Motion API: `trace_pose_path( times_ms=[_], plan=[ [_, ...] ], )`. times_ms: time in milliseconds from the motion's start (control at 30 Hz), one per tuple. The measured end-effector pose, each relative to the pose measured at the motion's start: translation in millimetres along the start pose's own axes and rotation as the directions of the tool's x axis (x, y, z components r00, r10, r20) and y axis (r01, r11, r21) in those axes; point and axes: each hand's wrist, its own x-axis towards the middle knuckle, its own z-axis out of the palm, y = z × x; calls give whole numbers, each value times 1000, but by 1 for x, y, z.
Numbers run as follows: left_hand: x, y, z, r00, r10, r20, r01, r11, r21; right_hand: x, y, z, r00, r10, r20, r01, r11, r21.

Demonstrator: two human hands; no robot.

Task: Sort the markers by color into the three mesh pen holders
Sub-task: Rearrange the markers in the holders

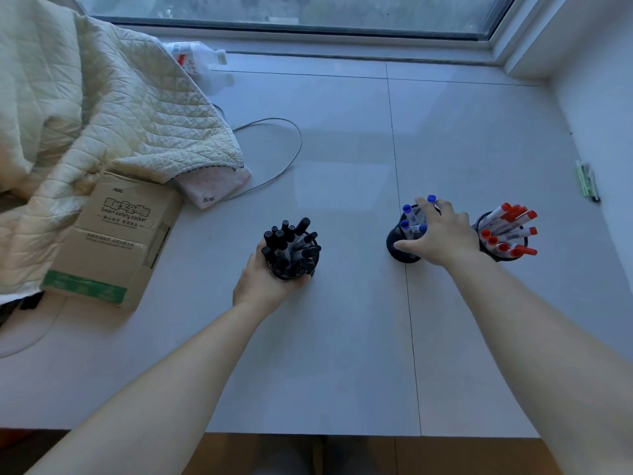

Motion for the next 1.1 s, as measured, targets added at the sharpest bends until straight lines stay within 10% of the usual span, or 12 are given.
trace_pose_path(
  times_ms=[400, 667, 1100],
  plan=[
    [-32, -11, 39, 972, -211, 106, 206, 977, 54, -30, -15, 14, 991, -130, 42, 131, 991, -11],
    [-54, 30, 72, 989, -59, 136, 66, 997, -43, -68, -26, 35, 977, -214, 12, 214, 977, 13],
    [-45, 70, 82, 997, 45, -62, -49, 996, -71, -68, 19, 42, 962, -244, -123, 272, 810, 519]
  ],
)
